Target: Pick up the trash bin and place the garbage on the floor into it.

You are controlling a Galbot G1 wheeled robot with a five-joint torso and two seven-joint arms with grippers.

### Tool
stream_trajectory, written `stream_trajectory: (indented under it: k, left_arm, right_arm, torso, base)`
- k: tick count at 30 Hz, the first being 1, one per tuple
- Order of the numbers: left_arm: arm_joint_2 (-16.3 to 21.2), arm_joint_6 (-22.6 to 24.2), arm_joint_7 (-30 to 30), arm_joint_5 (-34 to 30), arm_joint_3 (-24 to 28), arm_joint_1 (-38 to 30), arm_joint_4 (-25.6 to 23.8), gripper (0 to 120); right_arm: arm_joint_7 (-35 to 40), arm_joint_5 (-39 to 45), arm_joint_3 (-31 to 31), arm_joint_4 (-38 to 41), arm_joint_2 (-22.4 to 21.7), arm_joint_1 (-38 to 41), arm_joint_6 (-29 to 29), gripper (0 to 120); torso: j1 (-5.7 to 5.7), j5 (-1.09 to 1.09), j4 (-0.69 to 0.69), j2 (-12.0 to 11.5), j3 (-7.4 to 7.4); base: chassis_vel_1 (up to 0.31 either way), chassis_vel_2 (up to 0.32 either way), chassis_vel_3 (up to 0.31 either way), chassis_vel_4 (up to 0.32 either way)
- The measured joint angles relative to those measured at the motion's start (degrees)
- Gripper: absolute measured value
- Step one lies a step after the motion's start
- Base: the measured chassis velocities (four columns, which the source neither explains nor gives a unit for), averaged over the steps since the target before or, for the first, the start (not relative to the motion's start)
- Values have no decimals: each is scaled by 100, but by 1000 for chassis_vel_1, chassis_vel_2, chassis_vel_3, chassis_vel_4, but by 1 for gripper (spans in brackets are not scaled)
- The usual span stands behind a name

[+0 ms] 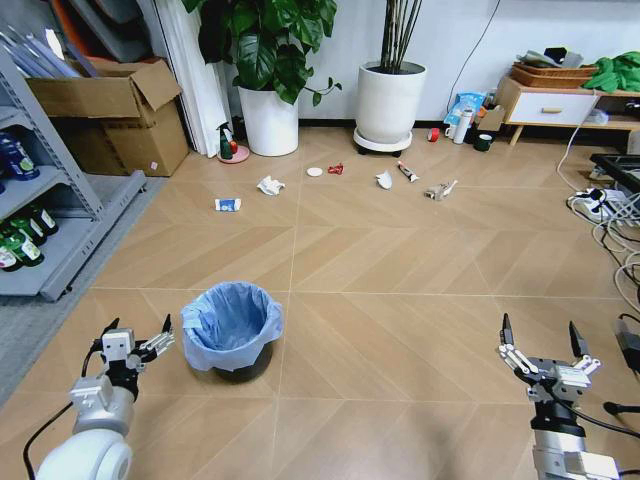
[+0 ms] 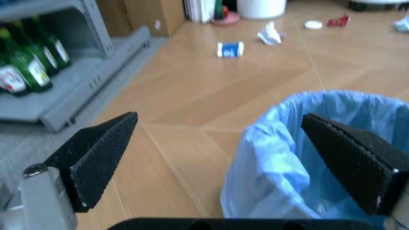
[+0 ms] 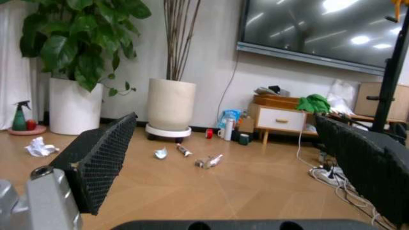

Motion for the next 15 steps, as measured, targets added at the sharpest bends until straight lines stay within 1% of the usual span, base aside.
stream_trajectory:
  k: [2,3,5,7,8,12,13,15]
  left_arm:
    - [146,226,-151,-221,161,-53,-18,100]
    - [146,226,-151,-221,161,-53,-18,100]
    - [314,363,-253,-336,364,-127,-44,100]
    - [463,375,-257,-367,572,-278,36,100]
    - [463,375,-257,-367,572,-278,36,100]
    - [637,375,-101,-633,898,-695,348,100]
    - [637,375,-101,-633,898,-695,348,100]
    - [708,414,-88,-732,1080,-977,597,100]
  right_arm:
    - [-13,-10,-6,13,-21,-8,-18,100]
    - [-13,-10,-6,13,-21,-8,-18,100]
    - [-23,-15,-1,28,-48,-35,-38,100]
    - [-27,-39,12,30,-61,-80,-54,100]
    - [-27,-39,12,30,-61,-80,-54,100]
    - [-28,-117,31,57,-22,-169,-74,100]
    - [-28,-117,31,57,-22,-169,-74,100]
    - [-28,-149,47,87,10,-219,-76,100]
  torso:
    - [0,0,1,0,0]
    - [0,0,1,0,0]
    - [0,0,0,0,0]
    - [0,1,-1,0,0]
    - [0,1,-1,0,0]
    - [0,0,1,0,0]
    - [0,0,1,0,0]
    - [0,0,0,0,0]
  base:
    - [0,0,0,0]
    - [0,0,0,0]
    - [0,0,0,0]
    - [0,0,0,0]
    - [0,0,0,0]
    - [0,0,0,0]
    - [0,0,0,0]
    - [0,0,0,0]
